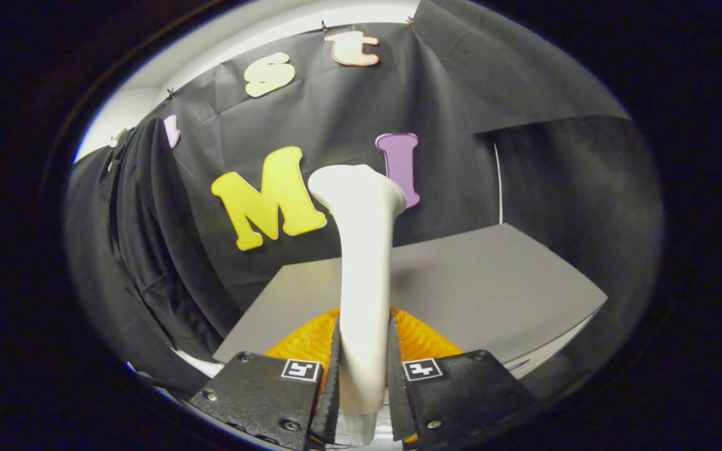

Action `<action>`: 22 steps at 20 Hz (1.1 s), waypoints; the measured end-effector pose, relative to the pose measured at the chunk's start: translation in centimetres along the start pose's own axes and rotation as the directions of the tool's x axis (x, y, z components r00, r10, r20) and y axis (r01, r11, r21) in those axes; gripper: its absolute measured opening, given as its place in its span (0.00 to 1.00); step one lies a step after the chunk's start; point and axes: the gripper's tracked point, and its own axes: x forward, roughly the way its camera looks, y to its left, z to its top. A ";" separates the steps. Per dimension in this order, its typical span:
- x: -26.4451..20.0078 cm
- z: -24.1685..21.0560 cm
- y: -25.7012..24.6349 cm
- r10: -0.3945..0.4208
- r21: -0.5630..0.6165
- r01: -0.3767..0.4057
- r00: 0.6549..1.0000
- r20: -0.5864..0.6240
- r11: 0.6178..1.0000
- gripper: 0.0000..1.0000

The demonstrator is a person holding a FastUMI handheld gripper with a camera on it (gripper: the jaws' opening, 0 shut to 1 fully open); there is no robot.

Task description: Iron the clothes twice with a garment steamer, once on the left side and once on the right side.

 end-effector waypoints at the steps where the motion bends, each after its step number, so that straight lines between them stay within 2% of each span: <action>1: -1.1 0.2 1.3 0.000 0.006 0.000 1.000 0.021 1.000 0.35; 6: -6.3 2.0 10.1 0.050 -0.042 -0.046 0.993 0.102 0.998 0.35; 12: -10.3 2.6 21.3 0.132 -0.120 -0.111 0.975 0.178 0.987 0.35; 22: -12.1 0.9 36.5 0.264 -0.247 -0.214 0.946 0.191 0.945 0.35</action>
